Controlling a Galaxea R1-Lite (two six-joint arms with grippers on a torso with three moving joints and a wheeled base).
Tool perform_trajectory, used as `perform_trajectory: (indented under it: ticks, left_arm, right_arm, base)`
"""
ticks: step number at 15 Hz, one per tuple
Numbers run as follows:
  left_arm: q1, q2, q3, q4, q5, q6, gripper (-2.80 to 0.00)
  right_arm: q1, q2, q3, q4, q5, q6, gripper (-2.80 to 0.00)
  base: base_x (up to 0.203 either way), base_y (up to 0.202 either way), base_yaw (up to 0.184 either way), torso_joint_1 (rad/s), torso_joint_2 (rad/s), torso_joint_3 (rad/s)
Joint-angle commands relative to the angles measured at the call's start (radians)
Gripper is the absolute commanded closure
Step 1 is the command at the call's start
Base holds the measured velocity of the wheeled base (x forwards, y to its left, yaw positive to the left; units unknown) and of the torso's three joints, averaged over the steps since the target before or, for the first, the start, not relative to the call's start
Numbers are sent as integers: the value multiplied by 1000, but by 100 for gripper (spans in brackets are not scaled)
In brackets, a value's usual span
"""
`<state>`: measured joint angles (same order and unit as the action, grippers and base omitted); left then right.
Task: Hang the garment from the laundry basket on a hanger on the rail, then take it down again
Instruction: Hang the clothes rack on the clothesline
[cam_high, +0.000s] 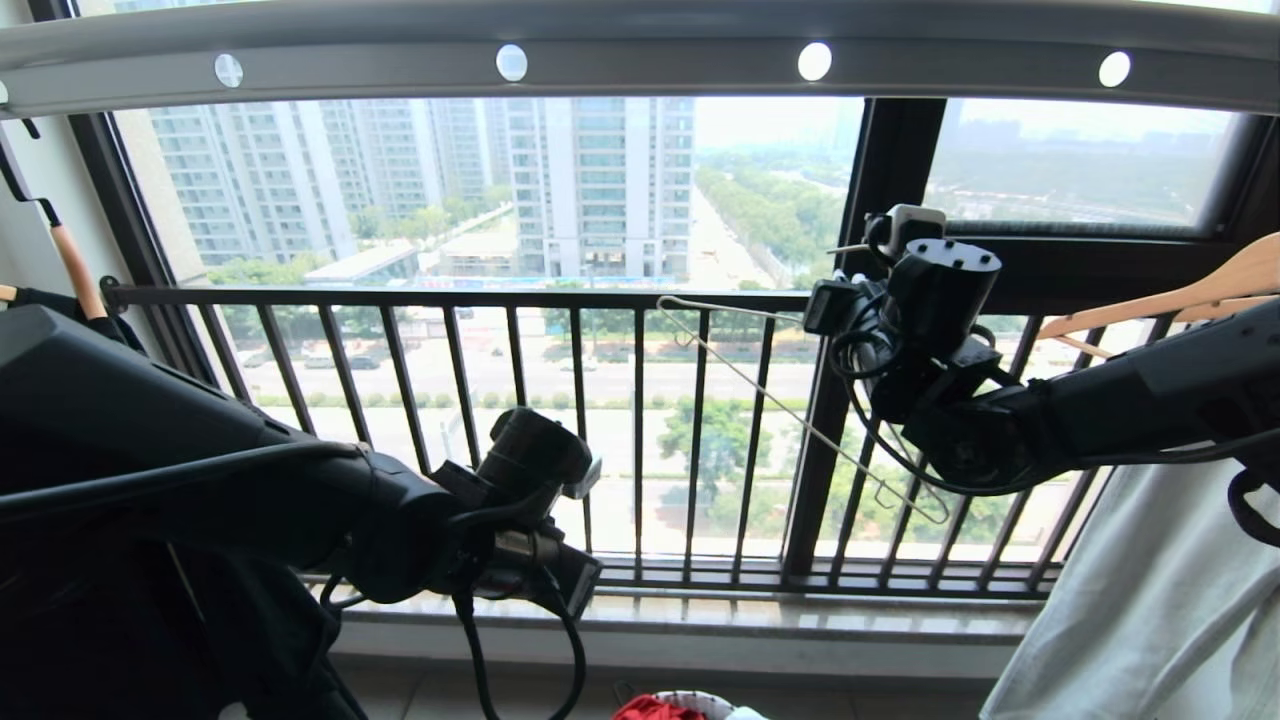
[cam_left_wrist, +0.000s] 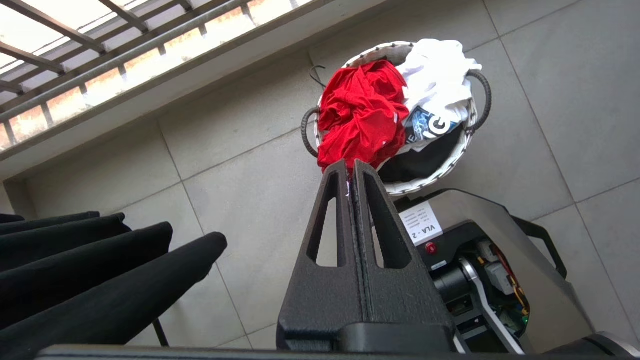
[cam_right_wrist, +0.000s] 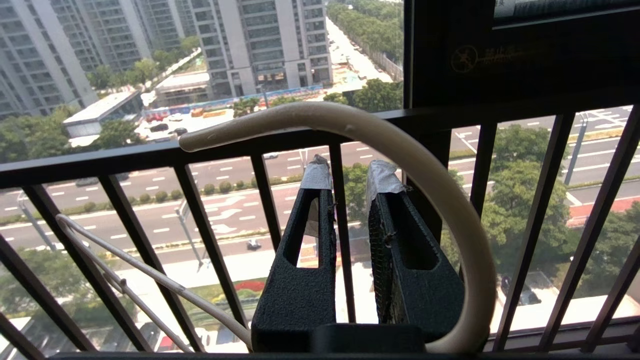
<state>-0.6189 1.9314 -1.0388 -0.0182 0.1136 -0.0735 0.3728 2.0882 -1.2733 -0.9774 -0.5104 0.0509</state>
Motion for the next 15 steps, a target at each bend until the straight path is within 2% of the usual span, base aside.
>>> perform_trajectory:
  ticks: [1,5,8,10,13,15]
  left_arm:
    - [3,-153,2,4,7,-2,0]
    - [1,-311,4,49,12,12,0]
    - [1,-411,-31,222,12,24,0]
    - [1,-450,-54,280,12,26,0]
    - [0,-497,-66,285,12,26,0]
    - [0,-528,-76,284,12,24,0]
  right_arm:
    - [26,-59,80,-7,-16,-5,0]
    - [44,-206,189,-6,-92,-62,0]
    - [45,-347,274,16,-134,-108,0]
    - [43,-440,293,80,-161,-124,0]
    - [20,-567,278,227,-171,-128,0]
    - [9,-619,231,339,-221,-129,0]
  base:
    - [0,0,0,0,0,0]
    - [0,0,0,0,0,0]
    - [0,0,0,0,0,0]
    - [0,0,0,0,0,0]
    - [0,0,0,0,0,0]
    - [0,0,0,0,0,0]
